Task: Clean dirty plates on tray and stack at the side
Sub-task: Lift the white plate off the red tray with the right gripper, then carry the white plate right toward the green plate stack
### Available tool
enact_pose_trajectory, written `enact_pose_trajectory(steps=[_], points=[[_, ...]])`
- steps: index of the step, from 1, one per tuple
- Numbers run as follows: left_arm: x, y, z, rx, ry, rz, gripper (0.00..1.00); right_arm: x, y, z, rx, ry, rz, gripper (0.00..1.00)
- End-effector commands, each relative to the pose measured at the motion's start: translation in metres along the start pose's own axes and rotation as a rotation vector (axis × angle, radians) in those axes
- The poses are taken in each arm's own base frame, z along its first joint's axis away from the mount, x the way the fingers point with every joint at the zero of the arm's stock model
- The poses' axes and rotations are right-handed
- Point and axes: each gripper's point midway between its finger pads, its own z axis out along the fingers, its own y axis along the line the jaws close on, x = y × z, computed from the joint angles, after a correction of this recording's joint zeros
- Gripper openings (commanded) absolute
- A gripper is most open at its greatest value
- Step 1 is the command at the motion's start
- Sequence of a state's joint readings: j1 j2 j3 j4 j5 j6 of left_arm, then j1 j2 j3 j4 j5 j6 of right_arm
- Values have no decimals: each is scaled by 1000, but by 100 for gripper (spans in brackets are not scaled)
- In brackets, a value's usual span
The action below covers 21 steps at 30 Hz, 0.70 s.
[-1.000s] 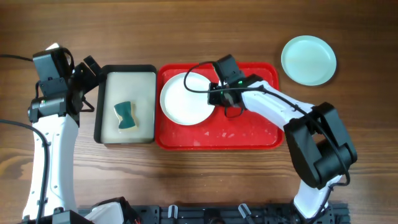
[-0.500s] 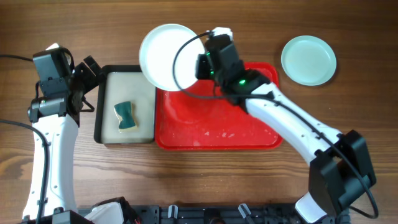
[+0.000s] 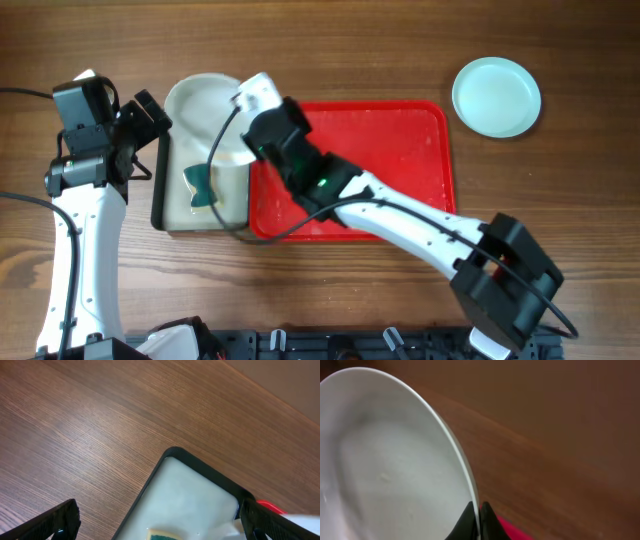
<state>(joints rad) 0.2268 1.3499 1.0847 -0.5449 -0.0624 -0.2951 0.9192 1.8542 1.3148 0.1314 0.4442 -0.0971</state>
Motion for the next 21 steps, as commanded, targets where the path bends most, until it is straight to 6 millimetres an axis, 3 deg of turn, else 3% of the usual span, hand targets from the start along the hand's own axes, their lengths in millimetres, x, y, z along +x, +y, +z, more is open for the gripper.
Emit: enact_pose_trajectory(steps=[1, 5, 12, 16, 21], points=[[-3, 1, 0, 0, -6, -16, 100, 1, 18, 6, 11, -20, -311, 4], [-3, 1, 0, 0, -6, -16, 100, -13, 28, 5, 55, -84, -486, 4], [-3, 1, 0, 0, -6, -17, 100, -56, 29, -6, 152, -230, -795, 4], [-3, 1, 0, 0, -6, -16, 100, -68, 28, -11, 186, -268, -854, 4], [-3, 1, 0, 0, -6, -16, 100, -68, 28, -11, 189, -268, -866, 4]])
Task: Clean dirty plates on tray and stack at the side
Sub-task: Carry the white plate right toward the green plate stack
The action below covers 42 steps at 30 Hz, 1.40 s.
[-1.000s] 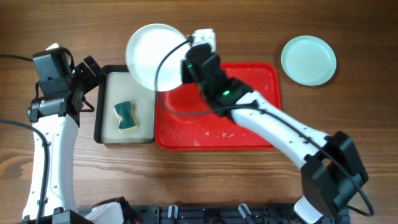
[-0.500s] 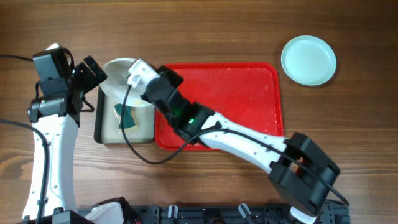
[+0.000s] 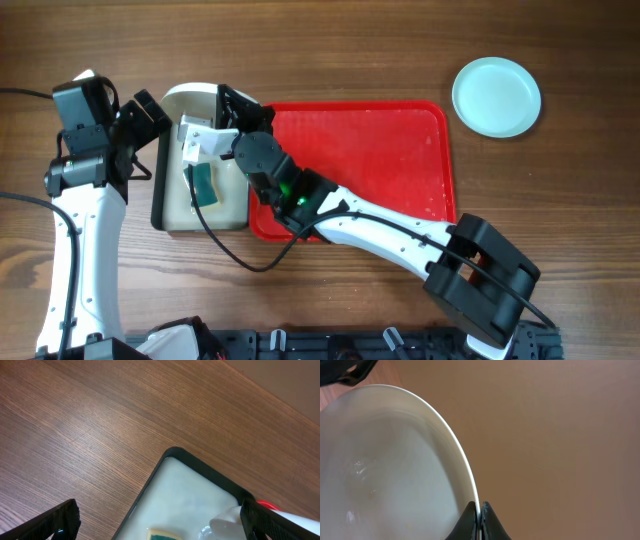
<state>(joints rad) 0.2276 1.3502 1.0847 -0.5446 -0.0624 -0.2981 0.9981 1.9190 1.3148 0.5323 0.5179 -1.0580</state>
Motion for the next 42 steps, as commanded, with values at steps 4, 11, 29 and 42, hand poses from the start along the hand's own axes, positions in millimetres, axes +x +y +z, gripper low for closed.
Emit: enact_pose_trajectory(steps=[4, 11, 29, 42], points=[[-3, 1, 0, 0, -6, -13, 100, -7, 0, 0, 8, -12, -50, 4], [-3, 1, 0, 0, -6, -13, 100, -7, -1, 0, 8, -12, -6, 4], [-3, 1, 0, 0, -6, -13, 100, 120, 23, 10, -102, 390, 1080, 4], [-3, 1, 0, 0, -6, -13, 100, 230, -27, -65, -119, 792, 1189, 4]])
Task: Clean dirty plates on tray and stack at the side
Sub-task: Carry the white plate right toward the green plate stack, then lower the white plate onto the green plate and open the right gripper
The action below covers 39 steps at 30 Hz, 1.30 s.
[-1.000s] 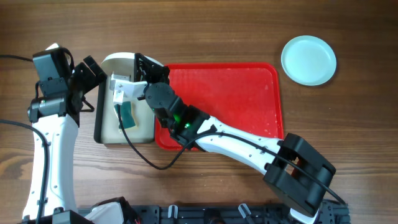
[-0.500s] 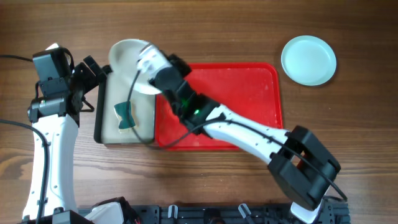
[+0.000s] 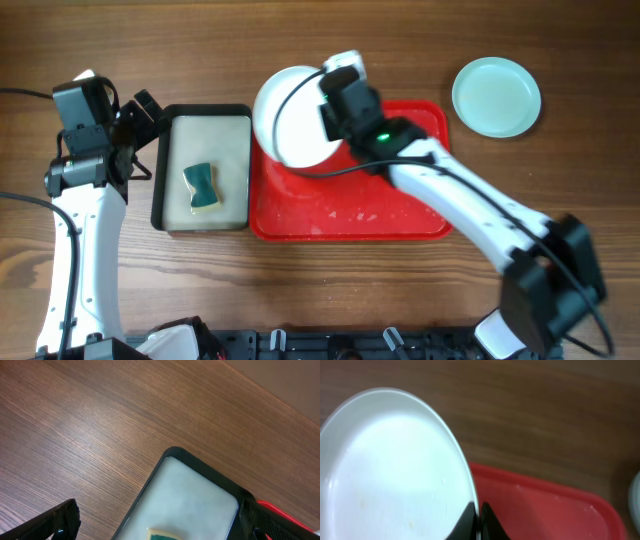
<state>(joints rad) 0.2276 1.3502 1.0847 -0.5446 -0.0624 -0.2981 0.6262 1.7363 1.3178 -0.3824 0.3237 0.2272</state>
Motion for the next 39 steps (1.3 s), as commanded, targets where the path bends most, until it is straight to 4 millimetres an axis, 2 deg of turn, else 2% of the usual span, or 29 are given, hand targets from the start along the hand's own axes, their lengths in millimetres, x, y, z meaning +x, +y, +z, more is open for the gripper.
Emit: enact_pose_trajectory(steps=[1, 2, 3, 6, 7, 9, 11, 13, 16, 18, 20, 24, 27, 30, 36, 37, 38, 39], points=[[-3, 1, 0, 0, -6, -13, 100, -2, -35, -16, 2, 43, 125, 4], [-3, 1, 0, 0, -6, -13, 100, 6, -46, -15, 7, 86, 137, 4], [-3, 1, 0, 0, -6, -13, 100, 31, -79, -8, 27, 201, 190, 4], [-3, 1, 0, 0, -6, -13, 100, 39, -112, -2, 80, 236, 247, 4], [-3, 1, 0, 0, -6, -13, 100, 27, -220, 6, 204, 122, 580, 4], [-3, 1, 0, 0, -6, -13, 100, 25, -258, 4, 225, 79, 655, 4], [-3, 1, 0, 0, -6, -13, 100, 32, -316, -7, 311, 23, 765, 4], [-3, 1, 0, 0, -6, -13, 100, 43, -363, -20, 386, -21, 856, 4], [-3, 1, 0, 0, -6, -13, 100, 61, -401, -28, 448, -45, 942, 4], [-3, 1, 0, 0, -6, -13, 100, 73, -414, -25, 471, -30, 955, 4], [-3, 1, 0, 0, -6, -13, 100, 85, -417, -15, 477, 2, 966, 4], [-3, 1, 0, 0, -6, -13, 100, 115, -412, 15, 465, 95, 979, 4], [-3, 1, 0, 0, -6, -13, 100, 135, -401, 41, 403, 167, 968, 4], [-3, 1, 0, 0, -6, -13, 100, 142, -391, 56, 340, 196, 958, 4], [-3, 1, 0, 0, -6, -13, 100, 137, -378, 60, 261, 203, 924, 6], [-3, 1, 0, 0, -6, -13, 100, 137, -375, 61, 248, 212, 901, 9], [-3, 1, 0, 0, -6, -13, 100, 137, -370, 62, 231, 226, 856, 19], [-3, 1, 0, 0, -6, -13, 100, 137, -367, 63, 223, 236, 824, 33]])
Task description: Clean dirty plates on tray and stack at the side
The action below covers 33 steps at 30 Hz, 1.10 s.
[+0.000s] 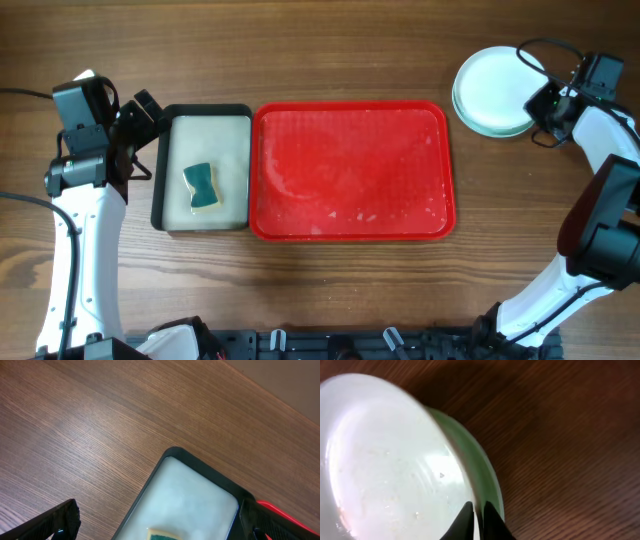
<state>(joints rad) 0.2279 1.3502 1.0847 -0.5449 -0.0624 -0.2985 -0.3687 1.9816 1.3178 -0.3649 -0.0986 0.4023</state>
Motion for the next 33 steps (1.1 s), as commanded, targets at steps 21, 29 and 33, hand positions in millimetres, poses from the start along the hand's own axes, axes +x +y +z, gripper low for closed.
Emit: enact_pose_trajectory(steps=[21, 29, 33], points=[[-3, 0, 0, 1, -6, -12, 100, 120, 189, -63, -304, 59, -882, 100], [-3, 0, 0, 1, -6, -12, 100, 128, 195, -65, -313, 67, -901, 100], [-3, 0, 0, 1, -6, -12, 100, 128, 195, -65, -313, 67, -901, 100]])
